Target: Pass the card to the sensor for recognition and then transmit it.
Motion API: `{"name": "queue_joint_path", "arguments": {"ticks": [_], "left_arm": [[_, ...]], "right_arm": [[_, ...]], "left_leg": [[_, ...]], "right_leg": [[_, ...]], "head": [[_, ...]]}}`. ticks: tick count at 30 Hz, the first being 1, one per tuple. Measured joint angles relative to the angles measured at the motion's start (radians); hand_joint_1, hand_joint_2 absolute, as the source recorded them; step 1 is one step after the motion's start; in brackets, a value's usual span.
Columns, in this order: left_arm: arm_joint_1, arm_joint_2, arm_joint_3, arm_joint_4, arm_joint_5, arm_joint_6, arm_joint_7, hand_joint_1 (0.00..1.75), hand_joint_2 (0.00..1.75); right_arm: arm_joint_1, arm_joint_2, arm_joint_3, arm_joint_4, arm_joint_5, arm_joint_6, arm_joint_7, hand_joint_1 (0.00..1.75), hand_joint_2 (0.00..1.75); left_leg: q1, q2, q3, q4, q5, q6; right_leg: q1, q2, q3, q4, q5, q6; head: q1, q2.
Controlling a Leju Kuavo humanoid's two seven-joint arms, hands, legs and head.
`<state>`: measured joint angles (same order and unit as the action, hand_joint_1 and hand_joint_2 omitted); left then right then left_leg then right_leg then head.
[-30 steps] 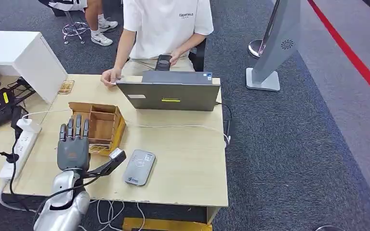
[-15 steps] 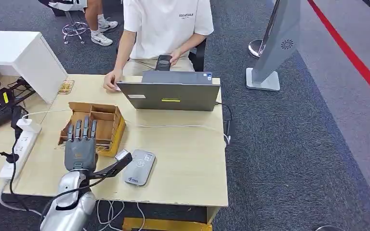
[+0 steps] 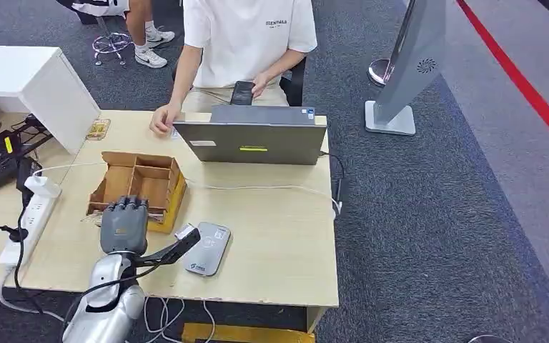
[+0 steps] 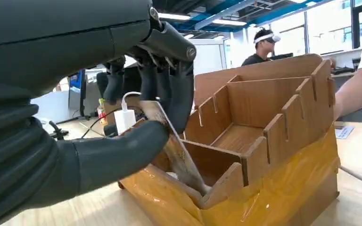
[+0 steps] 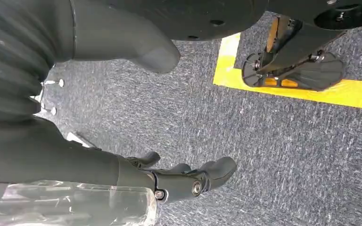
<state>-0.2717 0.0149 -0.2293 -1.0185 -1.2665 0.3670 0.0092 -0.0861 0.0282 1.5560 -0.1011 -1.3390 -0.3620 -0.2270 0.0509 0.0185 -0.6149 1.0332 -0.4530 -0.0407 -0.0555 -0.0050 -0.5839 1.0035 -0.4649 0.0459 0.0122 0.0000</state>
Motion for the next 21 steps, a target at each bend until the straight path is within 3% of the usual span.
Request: {"name": "queue_joint_path", "arguments": {"ticks": [15, 21], "left_arm": [[-0.008, 0.0, 0.0, 0.011, 0.04, -0.004, 0.009, 1.75, 1.75], [0.015, 0.0, -0.002, -0.103, 0.052, -0.037, 0.018, 1.75, 1.75]], "right_arm": [[0.0, 0.0, 0.0, 0.0, -0.003, 0.0, 0.007, 0.0, 1.75], [0.001, 0.0, 0.0, 0.0, -0.021, 0.0, 0.01, 0.0, 1.75]], "left_leg": [[0.0, 0.0, 0.0, 0.0, 0.0, 0.0], [0.0, 0.0, 0.0, 0.0, 0.0, 0.0]], "right_leg": [[0.0, 0.0, 0.0, 0.0, 0.0, 0.0], [0.0, 0.0, 0.0, 0.0, 0.0, 0.0]], "head": [[0.0, 0.0], [0.0, 0.0]]}}
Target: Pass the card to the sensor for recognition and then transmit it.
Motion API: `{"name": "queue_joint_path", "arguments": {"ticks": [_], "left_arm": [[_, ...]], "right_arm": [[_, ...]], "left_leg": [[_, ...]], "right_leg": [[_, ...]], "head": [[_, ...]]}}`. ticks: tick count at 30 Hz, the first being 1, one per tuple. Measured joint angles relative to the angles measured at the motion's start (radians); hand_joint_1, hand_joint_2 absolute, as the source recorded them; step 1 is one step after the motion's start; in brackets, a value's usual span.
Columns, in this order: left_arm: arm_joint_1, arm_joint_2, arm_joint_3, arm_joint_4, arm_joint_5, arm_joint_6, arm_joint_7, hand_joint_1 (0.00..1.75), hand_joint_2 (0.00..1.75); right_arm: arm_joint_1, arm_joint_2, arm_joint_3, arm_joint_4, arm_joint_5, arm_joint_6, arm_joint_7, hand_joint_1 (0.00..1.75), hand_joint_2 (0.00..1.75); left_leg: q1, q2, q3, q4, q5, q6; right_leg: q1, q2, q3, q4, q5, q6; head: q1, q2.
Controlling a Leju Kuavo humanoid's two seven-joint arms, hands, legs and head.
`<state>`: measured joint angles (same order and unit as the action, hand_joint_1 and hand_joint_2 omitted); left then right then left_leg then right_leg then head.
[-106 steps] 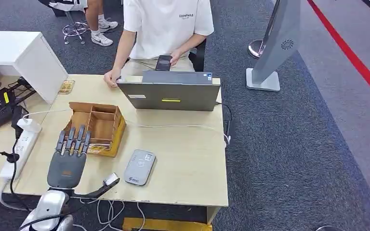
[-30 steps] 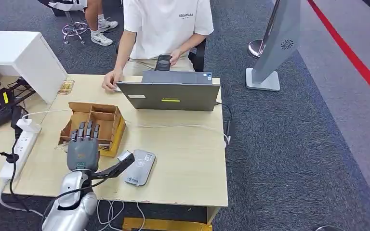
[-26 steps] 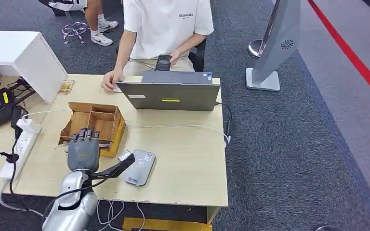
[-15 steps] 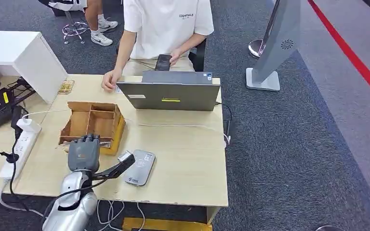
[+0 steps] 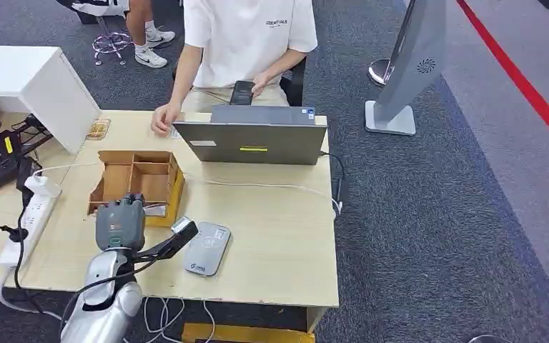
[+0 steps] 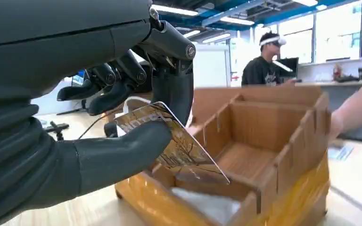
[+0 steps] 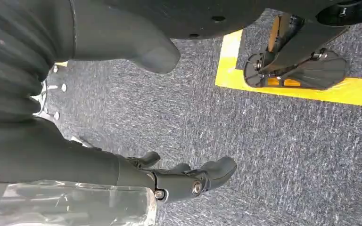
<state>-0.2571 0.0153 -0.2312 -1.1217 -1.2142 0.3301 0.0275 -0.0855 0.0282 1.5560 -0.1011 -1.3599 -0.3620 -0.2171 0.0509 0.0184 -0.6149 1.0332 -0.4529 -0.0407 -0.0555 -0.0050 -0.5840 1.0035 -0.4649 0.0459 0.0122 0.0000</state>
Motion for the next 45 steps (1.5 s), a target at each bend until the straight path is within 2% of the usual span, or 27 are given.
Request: {"name": "queue_joint_path", "arguments": {"ticks": [2, 4, 7, 9, 12, 16, 18, 19, 21, 23, 26, 27, 31, 34, 35, 45], "left_arm": [[0.008, 0.002, -0.013, -0.065, 0.003, -0.04, 0.011, 1.75, 1.75], [0.012, 0.007, -0.032, -0.158, 0.016, -0.112, 0.031, 1.75, 1.75], [0.02, 0.027, -0.073, -0.298, 0.086, -0.234, 0.046, 1.75, 1.75], [0.024, 0.051, -0.106, -0.392, 0.131, -0.284, 0.047, 1.75, 1.75], [0.02, 0.085, -0.145, -0.503, 0.169, -0.311, 0.062, 1.75, 1.75], [-0.061, 0.128, -0.151, -0.585, 0.144, -0.28, 0.133, 1.75, 1.75], [-0.116, 0.145, -0.151, -0.582, 0.084, -0.232, 0.143, 1.75, 1.75], [-0.15, 0.153, -0.15, -0.56, 0.024, -0.181, 0.151, 1.75, 1.75], [-0.239, 0.164, -0.142, -0.461, -0.072, -0.084, 0.149, 1.75, 1.75], [-0.293, 0.175, -0.134, -0.376, -0.092, -0.045, 0.147, 1.75, 1.75], [-0.404, 0.179, -0.121, -0.19, -0.142, -0.04, 0.159, 1.75, 1.75], [-0.43, 0.18, -0.116, -0.16, -0.149, -0.042, 0.159, 1.75, 1.75], [-0.481, 0.175, -0.113, -0.065, -0.158, -0.045, 0.159, 1.75, 1.75], [-0.486, 0.173, -0.112, -0.039, -0.158, -0.042, 0.16, 1.75, 1.75], [-0.485, 0.172, -0.112, -0.037, -0.158, -0.043, 0.16, 0.0, 1.75], [-0.44, 0.146, -0.112, -0.06, -0.105, -0.057, 0.121, 0.0, 1.75]], "right_arm": [[0.001, 0.0, 0.0, 0.0, -0.002, 0.0, 0.002, 0.0, 1.75], [0.001, 0.0, 0.0, 0.0, -0.015, 0.0, 0.002, 0.0, 1.75], [0.003, 0.0, 0.0, 0.001, -0.03, 0.0, 0.002, 0.0, 1.75], [0.006, 0.0, 0.0, 0.002, -0.037, 0.0, 0.002, 0.0, 1.75], [0.008, 0.0, 0.0, 0.005, -0.047, 0.0, 0.002, 0.0, 1.75], [0.012, 0.0, 0.0, 0.006, -0.039, 0.0, 0.007, 0.0, 1.75], [0.012, 0.0, 0.0, 0.006, -0.017, 0.0, 0.012, 0.0, 1.75], [0.012, 0.0, 0.0, 0.006, 0.003, 0.0, 0.021, 0.0, 1.75], [0.01, 0.0, 0.0, 0.003, 0.033, 0.0, 0.034, 0.0, 1.75], [0.008, 0.0, 0.0, 0.0, 0.046, 0.0, 0.038, 0.0, 1.75], [0.005, 0.0, 0.0, -0.006, 0.058, 0.0, 0.025, 0.0, 1.75], [0.001, 0.0, 0.0, -0.007, 0.057, 0.0, 0.024, 0.0, 1.75], [0.001, 0.0, 0.0, -0.01, 0.053, 0.0, 0.02, 0.0, 1.75], [0.003, 0.0, 0.0, -0.01, 0.04, 0.0, 0.02, 0.0, 1.75], [0.004, 0.0, 0.0, -0.01, 0.04, 0.0, 0.02, 0.0, 1.75], [0.005, 0.0, -0.002, -0.01, 0.035, 0.0, 0.006, 0.0, 1.75]], "left_leg": [[0.0, 0.0, 0.0, 0.0, 0.0, 0.0], [0.0, 0.0, -0.001, 0.0, 0.0, 0.0], [0.0, 0.0, -0.001, 0.0, 0.0, 0.0], [0.0, 0.0, -0.001, 0.0, 0.0, 0.0], [0.0, 0.0, -0.001, 0.0, 0.0, 0.0], [0.0, 0.0, -0.001, 0.0, 0.0, 0.0], [0.0, 0.0, 0.0, 0.0, 0.001, 0.0], [0.0, -0.001, -0.001, 0.0, 0.001, 0.001], [0.0, -0.002, 0.0, 0.0, 0.003, 0.001], [0.0, 0.0, 0.002, 0.0, 0.003, 0.001], [0.0, -0.001, -0.001, 0.0, 0.005, 0.001], [0.0, 0.0, -0.001, 0.0, 0.005, 0.001], [0.0, -0.001, -0.001, 0.0, 0.005, 0.001], [0.0, -0.001, -0.001, 0.0, 0.004, 0.0], [0.0, -0.001, -0.001, 0.0, 0.004, 0.0], [0.0, -0.001, -0.002, 0.0, 0.004, 0.0]], "right_leg": [[0.0, -0.001, 0.0, 0.0, 0.0, 0.0], [0.0, -0.001, 0.0, 0.0, 0.0, 0.0], [0.0, -0.001, 0.0, 0.0, 0.0, 0.0], [0.0, -0.001, 0.0, 0.0, 0.0, 0.0], [0.0, 0.0, -0.001, 0.0, 0.0, 0.0], [0.0, -0.001, -0.001, 0.0, 0.0, 0.0], [0.0, -0.001, -0.001, 0.0, 0.0, 0.0], [0.0, -0.001, -0.001, 0.0, 0.0, 0.0], [0.0, -0.003, 0.001, 0.0, 0.001, 0.0], [0.0, -0.001, 0.001, 0.0, 0.002, -0.002], [0.0, -0.002, -0.001, 0.0, 0.004, -0.001], [0.0, -0.001, -0.001, 0.0, 0.005, -0.002], [0.0, -0.001, -0.001, 0.0, 0.004, -0.001], [0.0, 0.0, -0.001, 0.0, 0.004, -0.001], [0.0, 0.0, -0.001, 0.0, 0.004, -0.001], [0.0, 0.0, -0.001, 0.0, 0.004, -0.001]], "head": [[0.0, 0.0], [0.0, 0.0], [0.0, 0.0], [0.0, 0.0], [0.0, 0.0], [0.0, 0.0], [0.0, 0.0], [0.0, 0.0], [0.001, 0.0], [0.0, 0.0], [0.004, 0.0], [0.002, 0.0], [0.0, 0.0], [0.0, 0.0], [0.0, 0.0], [0.0, 0.0]]}}
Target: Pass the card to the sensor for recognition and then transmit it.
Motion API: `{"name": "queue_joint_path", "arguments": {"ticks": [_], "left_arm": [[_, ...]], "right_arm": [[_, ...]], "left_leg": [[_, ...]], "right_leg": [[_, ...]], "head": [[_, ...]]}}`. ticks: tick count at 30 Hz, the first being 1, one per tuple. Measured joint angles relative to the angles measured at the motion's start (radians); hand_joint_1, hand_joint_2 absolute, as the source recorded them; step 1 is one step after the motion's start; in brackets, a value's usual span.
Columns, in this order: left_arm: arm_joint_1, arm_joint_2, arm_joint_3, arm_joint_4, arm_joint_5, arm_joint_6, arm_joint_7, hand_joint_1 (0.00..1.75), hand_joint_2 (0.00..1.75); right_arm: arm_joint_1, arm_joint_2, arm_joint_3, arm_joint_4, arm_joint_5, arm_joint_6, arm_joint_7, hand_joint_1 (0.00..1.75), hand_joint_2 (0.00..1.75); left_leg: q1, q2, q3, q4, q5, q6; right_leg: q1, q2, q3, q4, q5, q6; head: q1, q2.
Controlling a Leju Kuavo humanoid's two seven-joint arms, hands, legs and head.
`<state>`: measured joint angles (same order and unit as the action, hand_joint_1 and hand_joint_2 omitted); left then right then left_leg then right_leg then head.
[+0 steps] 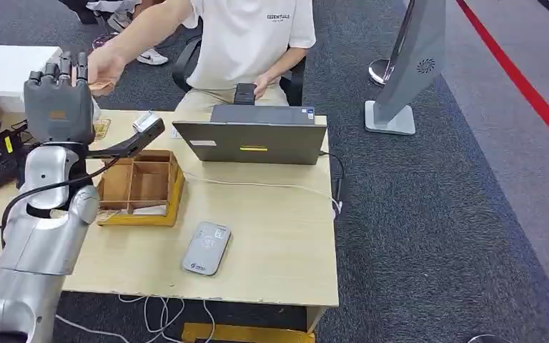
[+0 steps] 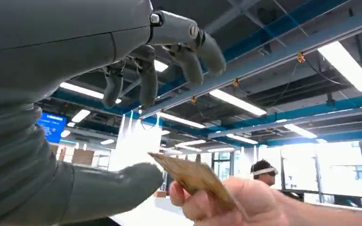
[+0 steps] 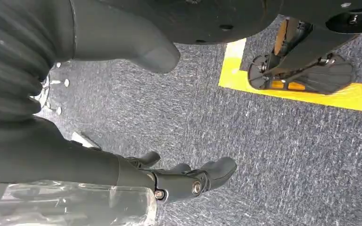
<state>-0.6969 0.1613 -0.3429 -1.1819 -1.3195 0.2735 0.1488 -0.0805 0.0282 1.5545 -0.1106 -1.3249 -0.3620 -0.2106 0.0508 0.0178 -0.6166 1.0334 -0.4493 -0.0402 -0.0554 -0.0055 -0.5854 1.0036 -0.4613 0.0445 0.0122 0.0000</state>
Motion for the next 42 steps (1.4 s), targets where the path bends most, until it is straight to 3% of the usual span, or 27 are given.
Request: {"name": "queue_joint_path", "arguments": {"ticks": [8, 12, 14, 16, 20, 22, 25, 26, 28, 29, 31, 34, 35, 36, 38, 42], "left_arm": [[0.133, -0.02, 0.0, -0.172, 0.095, 0.019, -0.047, 0.0, 1.75], [0.259, 0.011, 0.007, -0.308, 0.158, 0.042, -0.091, 0.0, 1.75], [0.361, 0.041, 0.027, -0.384, 0.182, 0.062, -0.125, 0.0, 1.75], [0.505, 0.077, 0.083, -0.458, 0.221, 0.125, -0.179, 0.0, 1.75], [0.81, 0.141, 0.289, -0.593, 0.362, 0.196, -0.277, 0.0, 1.75], [0.913, 0.127, 0.455, -0.642, 0.511, 0.134, -0.39, 0.0, 1.75], [0.941, 0.036, 0.741, -0.671, 0.705, -0.14, -0.541, 0.0, 1.75], [0.93, 0.0, 0.852, -0.671, 0.754, -0.24, -0.57, 0.0, 1.75], [0.875, -0.061, 1.093, -0.648, 0.901, -0.467, -0.547, 0.0, 1.75], [0.847, -0.085, 1.195, -0.62, 0.951, -0.545, -0.529, 0.0, 0.0], [0.787, -0.135, 1.399, -0.533, 1.048, -0.645, -0.428, 0.0, 0.0], [0.738, -0.202, 1.606, -0.366, 1.204, -0.617, -0.268, 0.0, 0.0], [0.731, -0.226, 1.655, -0.301, 1.278, -0.59, -0.208, 0.0, 1.75], [0.727, -0.248, 1.692, -0.246, 1.337, -0.559, -0.167, 0.0, 1.75], [0.722, -0.3, 1.747, -0.139, 1.392, -0.502, -0.145, 0.0, 1.75], [0.702, -0.382, 1.815, 0.07, 1.335, -0.348, -0.125, 0.0, 1.75]], "right_arm": [[0.001, 0.0, -0.001, 0.0, -0.018, 0.0, -0.009, 0.0, 1.75], [0.005, 0.0, -0.011, 0.002, -0.05, 0.0, -0.01, 0.0, 1.75], [0.013, 0.003, -0.023, 0.006, -0.07, 0.0, 0.012, 0.0, 1.75], [0.025, 0.013, -0.032, 0.019, -0.097, 0.0, 0.021, 0.0, 1.75], [0.054, 0.034, -0.055, 0.052, -0.121, 0.0, 0.032, 0.0, 1.75], [0.058, 0.04, -0.066, 0.063, -0.127, 0.0, 0.032, 0.0, 1.75], [0.056, 0.046, -0.08, 0.073, -0.14, 0.0, 0.028, 0.0, 1.75], [0.055, 0.047, -0.082, 0.076, -0.141, 0.0, 0.025, 0.0, 1.75], [0.053, 0.049, -0.085, 0.08, -0.144, 0.0, 0.019, 0.0, 1.75], [0.053, 0.05, -0.087, 0.081, -0.148, 0.0, 0.018, 0.0, 1.75], [0.051, 0.052, -0.089, 0.083, -0.151, 0.0, 0.011, 0.0, 1.75], [0.044, 0.052, -0.089, 0.084, -0.142, 0.0, 0.004, 0.0, 1.75], [0.041, 0.052, -0.088, 0.084, -0.135, 0.0, 0.003, 0.0, 1.75], [0.039, 0.052, -0.086, 0.082, -0.125, 0.0, 0.003, 0.0, 1.75], [0.035, 0.051, -0.077, 0.078, -0.111, 0.0, 0.004, 0.0, 1.75], [0.022, 0.05, -0.057, 0.067, -0.08, 0.0, 0.011, 0.0, 1.75]], "left_leg": [[0.0, 0.0, -0.001, 0.0, -0.001, 0.0], [0.0, 0.001, 0.0, -0.001, -0.002, 0.0], [0.0, 0.001, 0.0, -0.002, -0.005, -0.001], [0.0, 0.004, 0.005, -0.002, -0.008, -0.003], [0.0, 0.006, 0.006, -0.002, -0.013, -0.002], [0.0, 0.005, 0.006, -0.002, -0.014, -0.002], [0.0, 0.002, 0.005, -0.002, -0.014, -0.001], [0.0, 0.003, 0.006, -0.002, -0.015, -0.001], [0.0, 0.004, 0.007, -0.002, -0.015, -0.001], [0.0, 0.004, 0.007, -0.002, -0.015, -0.001], [0.0, 0.003, 0.008, -0.002, -0.015, -0.001], [0.0, 0.003, 0.01, -0.002, -0.016, -0.002], [-0.001, 0.003, 0.01, -0.002, -0.016, -0.001], [-0.001, 0.002, 0.01, -0.002, -0.016, -0.001], [-0.001, 0.0, 0.01, -0.002, -0.017, 0.0], [-0.002, -0.002, 0.012, -0.002, -0.018, 0.001]], "right_leg": [[0.0, 0.0, 0.0, 0.0, -0.001, 0.0], [0.0, 0.0, 0.0, 0.0, -0.002, 0.0], [0.0, 0.002, 0.003, 0.0, -0.004, 0.001], [0.0, 0.004, 0.004, 0.0, -0.007, -0.001], [0.0, 0.006, 0.004, 0.0, -0.013, -0.001], [0.0, 0.005, 0.004, 0.0, -0.016, 0.0], [0.0, 0.001, 0.006, 0.0, -0.017, 0.001], [0.0, 0.001, 0.006, 0.0, -0.017, 0.001], [0.0, 0.002, 0.007, 0.0, -0.017, 0.0], [0.0, 0.002, 0.007, 0.0, -0.017, 0.0], [0.0, 0.002, 0.009, 0.0, -0.017, 0.0], [0.0, 0.002, 0.01, 0.0, -0.017, 0.0], [-0.001, 0.002, 0.01, 0.0, -0.017, 0.0], [-0.001, 0.001, 0.01, -0.001, -0.017, 0.0], [-0.001, -0.001, 0.011, -0.002, -0.018, 0.002], [-0.003, -0.003, 0.015, -0.003, -0.019, 0.004]], "head": [[0.0, 0.0], [0.0, 0.0], [0.001, 0.0], [0.001, 0.0], [0.0, 0.0], [0.0, 0.0], [0.001, 0.0], [0.002, 0.0], [0.002, 0.0], [0.002, 0.0], [0.0, 0.0], [0.0, 0.0], [0.0, 0.0], [-0.001, 0.0], [0.0, 0.0], [0.002, 0.0]]}}
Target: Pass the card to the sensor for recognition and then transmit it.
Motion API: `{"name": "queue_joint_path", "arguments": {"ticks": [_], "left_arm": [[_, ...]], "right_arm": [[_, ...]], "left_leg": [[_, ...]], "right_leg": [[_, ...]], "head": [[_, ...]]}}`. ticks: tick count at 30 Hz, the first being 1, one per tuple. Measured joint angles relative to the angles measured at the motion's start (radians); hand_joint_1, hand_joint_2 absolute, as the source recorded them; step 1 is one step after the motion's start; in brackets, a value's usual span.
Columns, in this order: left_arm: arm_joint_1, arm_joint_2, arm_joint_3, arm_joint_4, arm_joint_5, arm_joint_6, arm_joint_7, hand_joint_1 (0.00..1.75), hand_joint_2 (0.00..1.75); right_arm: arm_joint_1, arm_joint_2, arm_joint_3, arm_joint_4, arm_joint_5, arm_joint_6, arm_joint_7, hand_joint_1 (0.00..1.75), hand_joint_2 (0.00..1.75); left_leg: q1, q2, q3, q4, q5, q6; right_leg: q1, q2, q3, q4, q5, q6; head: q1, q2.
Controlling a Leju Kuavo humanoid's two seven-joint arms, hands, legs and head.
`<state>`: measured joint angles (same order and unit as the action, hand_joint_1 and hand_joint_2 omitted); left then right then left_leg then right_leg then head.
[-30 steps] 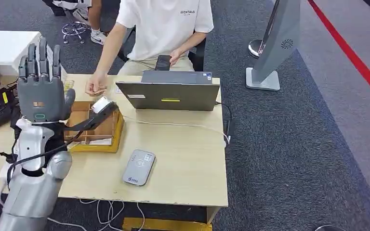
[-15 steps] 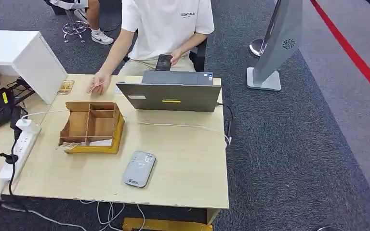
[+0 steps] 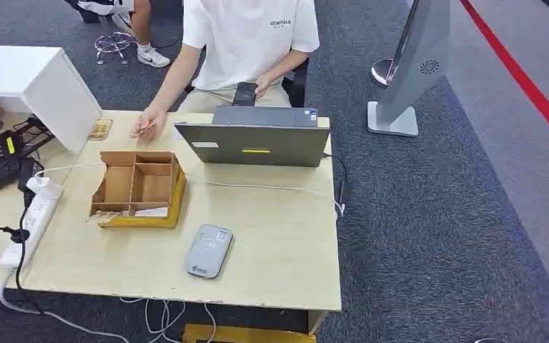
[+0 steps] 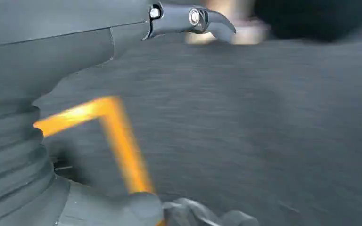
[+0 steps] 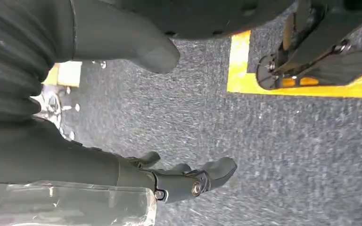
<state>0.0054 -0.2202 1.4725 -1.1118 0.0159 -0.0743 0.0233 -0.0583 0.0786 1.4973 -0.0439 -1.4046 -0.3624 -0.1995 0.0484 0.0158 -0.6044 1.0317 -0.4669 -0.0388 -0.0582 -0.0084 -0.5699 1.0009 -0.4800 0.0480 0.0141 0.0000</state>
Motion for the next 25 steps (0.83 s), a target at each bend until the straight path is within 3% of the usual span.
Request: {"name": "queue_joint_path", "arguments": {"ticks": [4, 9, 12, 13, 20, 21, 25], "left_arm": [[-0.016, -0.036, 0.014, 0.221, -0.06, 0.072, -0.01, 0.0, 1.75], [-0.034, -0.037, 0.007, 0.436, -0.132, 0.085, -0.039, 0.0, 1.75], [-0.034, -0.029, -0.05, 0.521, -0.141, 0.086, -0.044, 0.0, 1.75], [-0.034, -0.025, -0.069, 0.541, -0.141, 0.086, -0.045, 0.0, 0.0], [-0.023, 0.005, -0.206, 0.611, -0.13, 0.086, -0.045, 0.0, 0.0], [-0.02, 0.009, -0.23, 0.617, -0.128, 0.086, -0.045, 0.0, 0.0], [-0.01, 0.024, -0.313, 0.633, -0.12, 0.086, -0.045, 0.0, 0.0]], "right_arm": [[-0.008, 0.0, 0.022, -0.013, 0.013, 0.0, 0.017, 0.0, 1.75], [-0.01, -0.001, 0.032, -0.024, 0.019, 0.0, 0.03, 0.0, 1.75], [-0.004, -0.003, -0.013, -0.037, 0.074, 0.0, 0.036, 0.0, 1.75], [-0.002, -0.004, -0.03, -0.04, 0.096, 0.0, 0.039, 0.0, 1.75], [0.017, -0.01, -0.166, -0.068, 0.24, -0.005, 0.056, 0.0, 1.75], [0.019, -0.011, -0.19, -0.073, 0.263, -0.005, 0.059, 0.0, 0.0], [0.034, -0.016, -0.281, -0.09, 0.35, -0.005, 0.072, 0.0, 0.0]], "left_leg": [[0.0, -0.001, 0.001, 0.0, 0.0, 0.0], [0.0, 0.0, 0.003, 0.0, 0.0, 0.0], [0.0, 0.0, 0.003, 0.0, 0.0, 0.0], [0.0, 0.0, 0.003, 0.0, 0.0, 0.0], [0.0, 0.0, 0.003, 0.0, 0.0, 0.0], [0.0, 0.0, 0.003, 0.0, 0.0, 0.0], [0.0, 0.0, 0.003, 0.0, 0.0, 0.0]], "right_leg": [[0.0, 0.0, 0.001, 0.0, 0.0, 0.0], [0.0, 0.0, 0.002, 0.0, 0.0, 0.0], [0.0, 0.0, 0.002, 0.0, 0.0, 0.0], [0.0, 0.0, 0.002, 0.0, 0.0, 0.0], [0.0, 0.0, 0.002, 0.0, 0.0, 0.0], [0.0, 0.0, 0.002, 0.0, 0.0, 0.0], [0.0, 0.0, 0.002, 0.0, 0.0, 0.0]], "head": [[0.0, 0.0], [-0.002, 0.0], [-0.002, 0.0], [-0.002, 0.0], [-0.002, 0.0], [-0.002, 0.0], [-0.002, 0.0]]}}
